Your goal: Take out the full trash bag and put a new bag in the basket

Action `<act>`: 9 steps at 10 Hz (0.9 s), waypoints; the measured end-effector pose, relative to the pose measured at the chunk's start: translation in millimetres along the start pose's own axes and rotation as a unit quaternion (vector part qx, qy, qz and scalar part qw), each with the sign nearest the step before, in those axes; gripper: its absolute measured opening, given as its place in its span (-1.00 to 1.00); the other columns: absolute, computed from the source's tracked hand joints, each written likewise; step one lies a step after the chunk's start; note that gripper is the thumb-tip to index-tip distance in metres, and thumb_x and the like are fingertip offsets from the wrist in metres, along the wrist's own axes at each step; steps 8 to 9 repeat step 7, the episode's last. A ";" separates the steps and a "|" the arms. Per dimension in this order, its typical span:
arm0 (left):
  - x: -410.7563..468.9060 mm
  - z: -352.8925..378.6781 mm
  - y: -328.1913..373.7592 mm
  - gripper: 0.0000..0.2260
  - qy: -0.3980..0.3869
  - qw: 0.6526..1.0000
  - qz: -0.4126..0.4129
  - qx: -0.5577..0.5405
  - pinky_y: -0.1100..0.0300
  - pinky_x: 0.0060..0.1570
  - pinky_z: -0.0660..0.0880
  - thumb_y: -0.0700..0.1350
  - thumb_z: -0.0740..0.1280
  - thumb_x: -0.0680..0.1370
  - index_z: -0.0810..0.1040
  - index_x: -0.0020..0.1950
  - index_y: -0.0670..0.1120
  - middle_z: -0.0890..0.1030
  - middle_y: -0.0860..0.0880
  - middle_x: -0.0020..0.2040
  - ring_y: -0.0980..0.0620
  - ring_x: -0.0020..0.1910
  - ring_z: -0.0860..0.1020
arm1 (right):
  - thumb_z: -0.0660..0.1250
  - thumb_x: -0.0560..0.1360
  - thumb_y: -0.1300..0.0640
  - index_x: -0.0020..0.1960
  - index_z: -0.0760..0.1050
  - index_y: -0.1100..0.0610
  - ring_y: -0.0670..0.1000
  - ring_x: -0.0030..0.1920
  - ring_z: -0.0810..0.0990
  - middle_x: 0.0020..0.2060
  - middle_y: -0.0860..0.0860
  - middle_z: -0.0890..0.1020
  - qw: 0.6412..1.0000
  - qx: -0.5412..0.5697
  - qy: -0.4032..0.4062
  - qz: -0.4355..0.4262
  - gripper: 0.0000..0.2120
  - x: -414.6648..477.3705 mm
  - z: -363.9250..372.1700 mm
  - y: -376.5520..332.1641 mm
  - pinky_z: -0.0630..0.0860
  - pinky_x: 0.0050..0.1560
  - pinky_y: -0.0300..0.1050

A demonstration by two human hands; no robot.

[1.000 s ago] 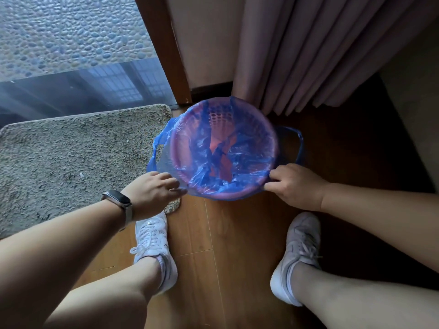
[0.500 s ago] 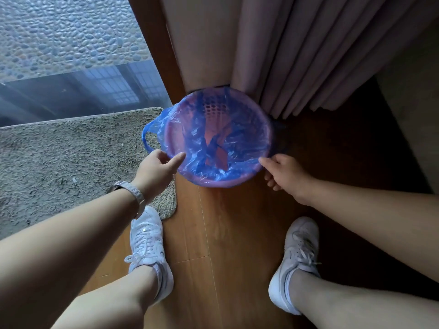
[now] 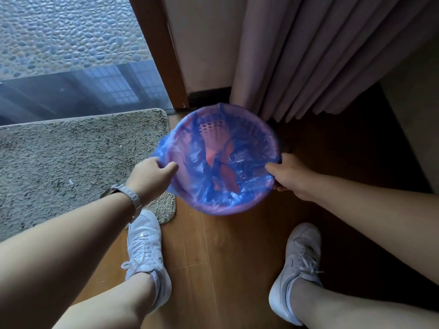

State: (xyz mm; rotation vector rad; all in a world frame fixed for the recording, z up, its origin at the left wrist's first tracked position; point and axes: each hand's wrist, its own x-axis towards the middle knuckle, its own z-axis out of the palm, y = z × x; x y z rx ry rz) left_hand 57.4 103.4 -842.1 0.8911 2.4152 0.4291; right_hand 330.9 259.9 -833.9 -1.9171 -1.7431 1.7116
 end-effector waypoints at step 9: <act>-22.3 2.6 56.2 -0.63 0.010 0.998 0.053 0.020 0.10 -0.06 0.45 0.06 0.35 0.43 0.47 0.15 -0.09 0.54 -0.08 0.03 -0.12 -0.01 0.53 | 0.36 0.46 0.06 0.17 0.42 0.09 0.01 -0.16 0.60 -0.04 0.05 0.60 0.991 -0.122 0.061 -0.016 -0.68 -17.3 -44.1 2.1 0.46 -0.32 -0.17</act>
